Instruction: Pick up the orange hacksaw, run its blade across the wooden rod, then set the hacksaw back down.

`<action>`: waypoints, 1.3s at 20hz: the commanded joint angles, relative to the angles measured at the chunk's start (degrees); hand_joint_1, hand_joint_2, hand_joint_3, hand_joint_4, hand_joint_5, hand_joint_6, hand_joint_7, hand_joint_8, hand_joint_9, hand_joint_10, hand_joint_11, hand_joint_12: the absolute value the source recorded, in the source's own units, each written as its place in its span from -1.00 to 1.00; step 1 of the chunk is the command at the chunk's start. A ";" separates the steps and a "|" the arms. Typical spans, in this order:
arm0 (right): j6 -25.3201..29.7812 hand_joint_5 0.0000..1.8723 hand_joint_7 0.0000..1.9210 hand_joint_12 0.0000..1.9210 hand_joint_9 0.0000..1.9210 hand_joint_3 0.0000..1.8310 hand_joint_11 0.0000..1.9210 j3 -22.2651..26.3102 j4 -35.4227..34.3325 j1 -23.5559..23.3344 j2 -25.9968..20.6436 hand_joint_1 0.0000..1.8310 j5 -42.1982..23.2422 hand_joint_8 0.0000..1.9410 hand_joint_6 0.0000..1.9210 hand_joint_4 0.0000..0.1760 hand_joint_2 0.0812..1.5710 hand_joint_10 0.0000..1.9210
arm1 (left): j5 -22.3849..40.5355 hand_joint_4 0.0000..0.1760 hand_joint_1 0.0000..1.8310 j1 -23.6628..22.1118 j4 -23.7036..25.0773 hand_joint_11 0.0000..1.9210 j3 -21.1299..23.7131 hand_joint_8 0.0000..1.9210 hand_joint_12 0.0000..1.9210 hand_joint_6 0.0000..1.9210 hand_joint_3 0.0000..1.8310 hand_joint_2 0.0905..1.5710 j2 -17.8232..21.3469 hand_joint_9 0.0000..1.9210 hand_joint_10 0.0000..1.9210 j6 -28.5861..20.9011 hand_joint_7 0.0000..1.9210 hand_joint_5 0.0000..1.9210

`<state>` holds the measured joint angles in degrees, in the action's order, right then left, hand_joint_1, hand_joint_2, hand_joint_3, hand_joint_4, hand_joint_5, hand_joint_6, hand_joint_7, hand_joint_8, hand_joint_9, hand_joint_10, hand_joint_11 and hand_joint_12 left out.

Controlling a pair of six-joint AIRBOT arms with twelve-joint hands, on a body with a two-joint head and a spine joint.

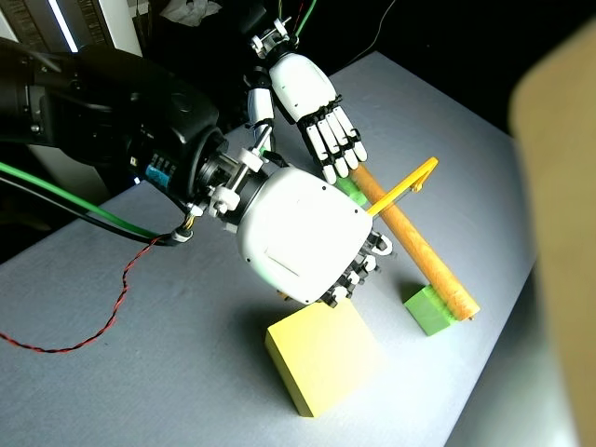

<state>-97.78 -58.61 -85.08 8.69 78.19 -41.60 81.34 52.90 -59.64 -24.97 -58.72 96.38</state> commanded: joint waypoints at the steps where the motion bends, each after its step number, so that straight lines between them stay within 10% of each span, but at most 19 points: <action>1: 0.02 0.08 0.20 -0.18 0.17 -1.00 0.13 -0.46 3.72 -1.10 0.25 0.52 -1.92 -0.38 -0.04 -1.00 0.30 -0.10 | 1.65 -1.00 -1.00 -0.06 1.93 -1.00 -0.22 -1.00 -0.75 -1.00 -1.00 0.61 -0.16 -0.89 -1.00 -0.42 -0.85 -0.77; 15: -4.51 0.08 0.18 -0.20 0.18 -1.00 0.14 -5.85 3.95 -0.24 10.57 0.52 -3.29 -0.36 -0.05 -1.00 0.30 -0.10 | 1.36 -1.00 -1.00 -0.33 1.93 -1.00 -0.51 -1.00 -0.80 -1.00 -1.00 0.61 -0.14 -0.90 -1.00 -0.48 -0.86 -0.79; 26: -6.98 0.08 0.20 -0.19 0.18 -1.00 0.13 -1.73 3.24 1.38 4.99 0.52 -4.16 -0.38 -0.05 -1.00 0.29 -0.11 | 1.36 -1.00 -1.00 -0.32 1.93 -1.00 -0.53 -1.00 -0.77 -1.00 -1.00 0.63 -0.05 -0.89 -1.00 -0.55 -0.86 -0.79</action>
<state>-105.10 -60.07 -85.78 10.59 82.89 -43.86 80.95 52.84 -59.48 -25.21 -58.72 96.33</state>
